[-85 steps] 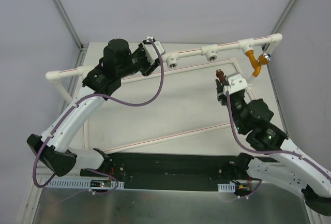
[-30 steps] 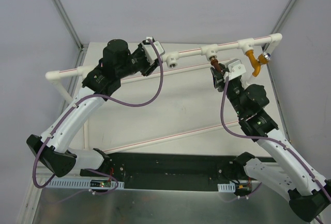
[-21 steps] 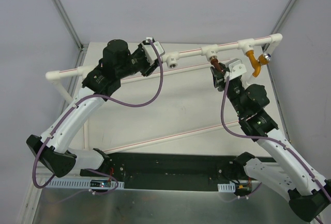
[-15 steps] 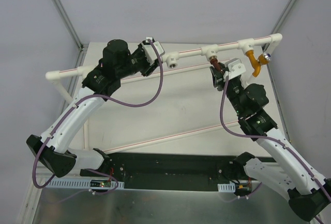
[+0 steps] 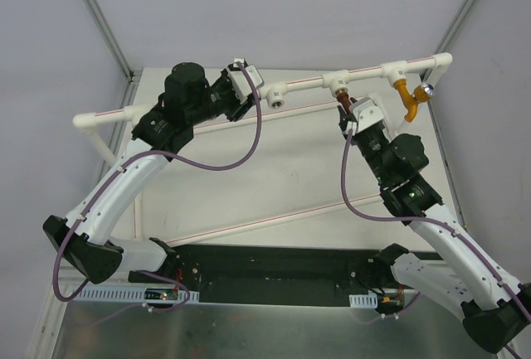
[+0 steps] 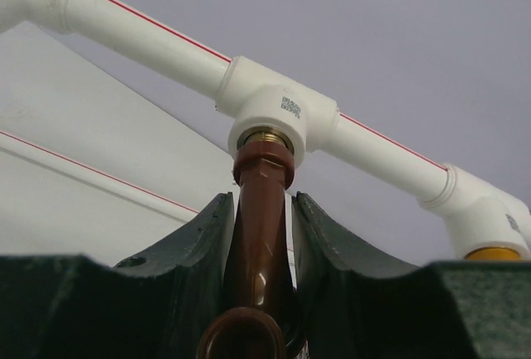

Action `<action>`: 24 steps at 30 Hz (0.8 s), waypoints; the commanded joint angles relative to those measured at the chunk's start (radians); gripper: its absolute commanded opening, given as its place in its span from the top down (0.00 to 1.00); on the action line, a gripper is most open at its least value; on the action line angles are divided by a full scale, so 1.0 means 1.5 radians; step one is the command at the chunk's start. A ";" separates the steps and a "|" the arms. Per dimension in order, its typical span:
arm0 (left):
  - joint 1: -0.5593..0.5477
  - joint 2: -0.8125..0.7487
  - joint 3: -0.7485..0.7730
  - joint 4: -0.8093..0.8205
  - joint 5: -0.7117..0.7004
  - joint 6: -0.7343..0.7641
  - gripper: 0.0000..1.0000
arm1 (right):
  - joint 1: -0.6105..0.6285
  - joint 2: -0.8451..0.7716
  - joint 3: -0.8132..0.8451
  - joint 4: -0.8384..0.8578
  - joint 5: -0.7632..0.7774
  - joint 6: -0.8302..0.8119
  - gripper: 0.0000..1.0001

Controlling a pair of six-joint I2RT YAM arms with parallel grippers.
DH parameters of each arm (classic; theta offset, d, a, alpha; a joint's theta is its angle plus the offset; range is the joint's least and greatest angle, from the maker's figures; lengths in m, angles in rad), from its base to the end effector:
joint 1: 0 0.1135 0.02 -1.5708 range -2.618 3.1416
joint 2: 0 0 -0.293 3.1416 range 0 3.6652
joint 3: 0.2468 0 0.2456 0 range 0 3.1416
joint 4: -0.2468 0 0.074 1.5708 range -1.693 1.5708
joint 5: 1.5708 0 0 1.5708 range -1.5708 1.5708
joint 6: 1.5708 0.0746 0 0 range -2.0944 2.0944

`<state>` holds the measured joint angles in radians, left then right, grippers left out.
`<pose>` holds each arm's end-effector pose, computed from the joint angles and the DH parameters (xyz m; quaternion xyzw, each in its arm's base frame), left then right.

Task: Install the water faucets

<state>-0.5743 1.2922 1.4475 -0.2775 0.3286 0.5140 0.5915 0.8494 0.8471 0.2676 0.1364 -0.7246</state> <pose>0.2463 -0.1881 0.4737 0.4752 0.5760 -0.1422 0.6497 0.1779 0.1073 0.4317 -0.3278 0.5125 -0.0940 0.7881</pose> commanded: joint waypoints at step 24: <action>-0.008 0.035 -0.066 -0.248 0.099 -0.178 1.00 | -0.007 0.060 -0.030 0.060 -0.020 -0.436 1.00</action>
<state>-0.5674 1.3022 1.4528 -0.2695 0.3294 0.5110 0.6006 0.8848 0.8196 0.3115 0.0959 -1.2900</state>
